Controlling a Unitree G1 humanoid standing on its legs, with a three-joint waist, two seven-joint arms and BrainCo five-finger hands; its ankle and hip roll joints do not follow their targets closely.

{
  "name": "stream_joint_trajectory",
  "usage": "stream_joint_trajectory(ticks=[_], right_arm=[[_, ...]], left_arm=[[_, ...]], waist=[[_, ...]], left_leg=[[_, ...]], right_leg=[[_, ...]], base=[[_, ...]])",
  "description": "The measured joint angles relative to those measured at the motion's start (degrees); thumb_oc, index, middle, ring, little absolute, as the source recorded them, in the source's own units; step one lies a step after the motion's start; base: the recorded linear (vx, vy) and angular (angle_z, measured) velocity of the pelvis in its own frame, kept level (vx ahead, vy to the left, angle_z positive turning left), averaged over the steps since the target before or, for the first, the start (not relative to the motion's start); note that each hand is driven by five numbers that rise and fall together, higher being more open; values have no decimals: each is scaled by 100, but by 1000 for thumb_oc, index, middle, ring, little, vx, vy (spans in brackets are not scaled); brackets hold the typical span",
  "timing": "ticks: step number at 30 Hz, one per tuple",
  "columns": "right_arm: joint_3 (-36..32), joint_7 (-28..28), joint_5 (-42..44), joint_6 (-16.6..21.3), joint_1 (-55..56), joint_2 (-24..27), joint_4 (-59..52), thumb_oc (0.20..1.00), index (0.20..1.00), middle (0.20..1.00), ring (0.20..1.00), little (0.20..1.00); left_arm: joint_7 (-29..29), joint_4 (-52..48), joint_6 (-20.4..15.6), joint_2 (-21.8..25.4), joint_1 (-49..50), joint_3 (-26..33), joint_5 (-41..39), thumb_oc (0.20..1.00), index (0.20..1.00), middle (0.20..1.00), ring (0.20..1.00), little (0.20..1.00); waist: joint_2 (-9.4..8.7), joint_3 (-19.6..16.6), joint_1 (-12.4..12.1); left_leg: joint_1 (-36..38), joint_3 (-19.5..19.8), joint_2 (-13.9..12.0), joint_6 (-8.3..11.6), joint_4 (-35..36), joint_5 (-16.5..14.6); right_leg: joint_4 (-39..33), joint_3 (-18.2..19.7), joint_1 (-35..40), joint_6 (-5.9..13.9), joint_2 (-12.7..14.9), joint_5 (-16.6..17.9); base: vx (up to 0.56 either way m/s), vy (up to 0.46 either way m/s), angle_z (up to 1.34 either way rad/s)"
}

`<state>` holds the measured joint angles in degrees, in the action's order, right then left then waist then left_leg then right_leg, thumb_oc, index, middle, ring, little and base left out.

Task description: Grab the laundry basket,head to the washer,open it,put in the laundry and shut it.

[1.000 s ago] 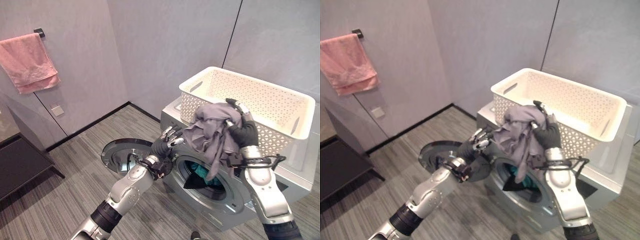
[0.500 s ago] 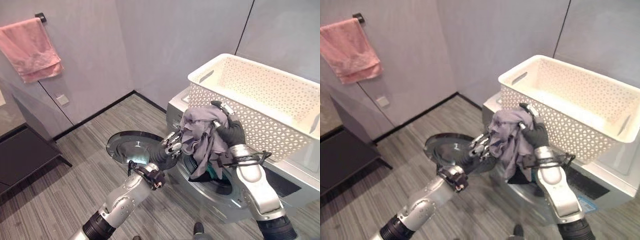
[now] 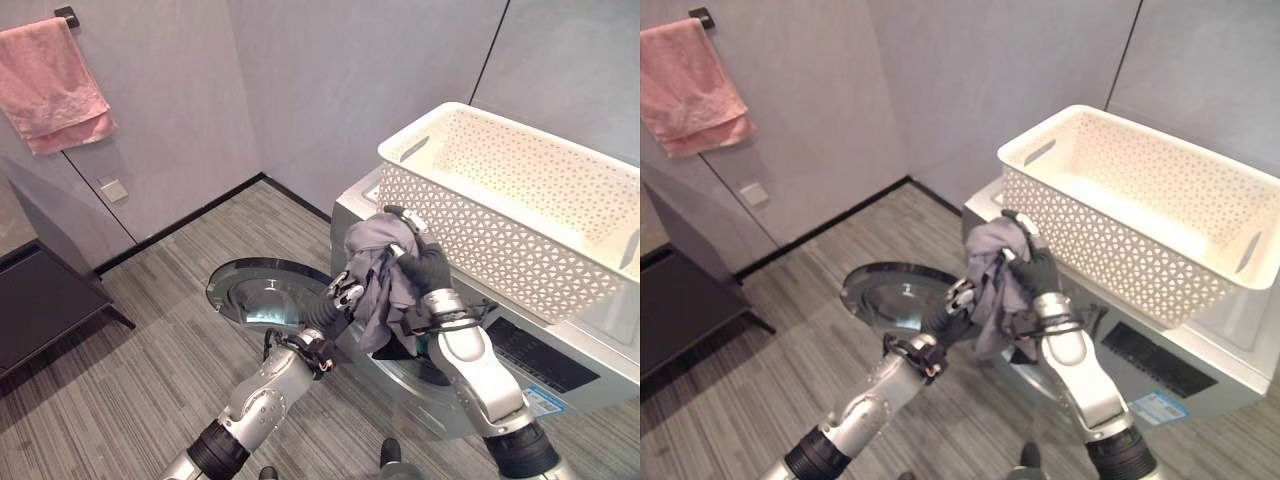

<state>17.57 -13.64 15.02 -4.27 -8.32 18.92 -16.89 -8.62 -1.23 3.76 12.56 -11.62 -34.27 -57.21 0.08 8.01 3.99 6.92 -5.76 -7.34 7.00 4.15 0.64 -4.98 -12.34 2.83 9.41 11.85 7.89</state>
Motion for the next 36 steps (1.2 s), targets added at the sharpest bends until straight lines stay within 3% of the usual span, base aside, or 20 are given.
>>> stream_joint_trajectory(ticks=[3,4,5,6,14,15,16,17,26,31,36], right_arm=[[18,0,1,9,0,-4,-1,200,200,200,200,200],[14,0,1,13,0,-4,-1,200,200,200,200,200],[13,0,1,14,0,-3,-1,200,200,200,200,200],[7,0,1,16,0,-3,-1,200,200,200,200,200],[-5,-6,5,91,31,-5,-5,200,200,200,200,200],[-4,-6,10,92,34,-7,-5,304,304,304,304,304],[-5,-9,55,93,46,-8,-4,821,821,821,821,821],[-5,-10,124,93,50,-8,-4,1000,1000,1000,1000,1000],[-203,204,906,182,282,39,-3,1000,1000,1000,1000,1000],[-774,830,1786,338,964,213,-22,1000,1000,1000,1000,1000],[-1269,1260,2047,358,1366,347,-107,1000,1000,1000,1000,1000]], left_arm=[[-2,0,-8,0,0,21,186,1000,1000,1000,1000,1000],[-2,0,-14,0,0,25,211,592,592,592,592,592],[-2,0,-15,0,0,26,216,297,297,297,297,297],[-2,1,-15,0,6,35,276,200,200,200,200,200],[-171,5,-119,-44,78,189,381,200,200,200,200,200],[-173,5,-141,-55,79,197,382,200,200,200,200,200],[-176,5,-181,-59,88,198,383,200,200,200,200,200],[-182,5,-205,-59,99,202,383,200,200,200,200,200],[-199,10,-232,-51,435,279,385,200,200,200,200,200],[99,19,-220,-34,895,568,438,200,200,200,200,200],[367,36,-201,52,1223,731,594,200,200,200,200,200]], waist=[[0,0,-2],[0,0,0],[0,0,1],[-1,-1,0],[-29,-17,-1],[-33,-20,-2],[-42,-25,-2],[-52,-31,0],[-208,-127,12],[-236,-145,11],[-229,-166,46]], left_leg=[[5,0,-3,0,-1,0],[6,-1,-3,0,-1,0],[6,-2,-3,0,0,0],[6,-3,-4,0,3,0],[6,-1,-11,0,-1,0],[5,-1,-10,0,0,0],[5,-3,-11,0,0,0],[5,-3,-12,0,0,0],[8,-46,-15,0,8,0],[16,-68,-15,0,21,-1],[10,-107,-18,-1,29,-2]], right_leg=[[0,1,-1,-1,-4,1],[0,1,-2,-2,-5,2],[0,1,-2,-2,-5,2],[0,1,-1,-1,-5,2],[0,-2,-1,-2,-12,3],[0,-2,-2,-3,-11,3],[0,-1,-1,-3,-11,3],[0,0,-1,-3,-13,3],[0,45,-25,-4,-17,5],[0,63,-32,-2,-16,6],[0,101,-74,-4,-17,19]], base=[[0,0,0],[0,0,0],[0,0,0],[0,0,0],[0,0,0],[0,0,0],[0,0,0],[0,0,0],[-2,-11,-2],[0,0,0],[9,-6,-4]])
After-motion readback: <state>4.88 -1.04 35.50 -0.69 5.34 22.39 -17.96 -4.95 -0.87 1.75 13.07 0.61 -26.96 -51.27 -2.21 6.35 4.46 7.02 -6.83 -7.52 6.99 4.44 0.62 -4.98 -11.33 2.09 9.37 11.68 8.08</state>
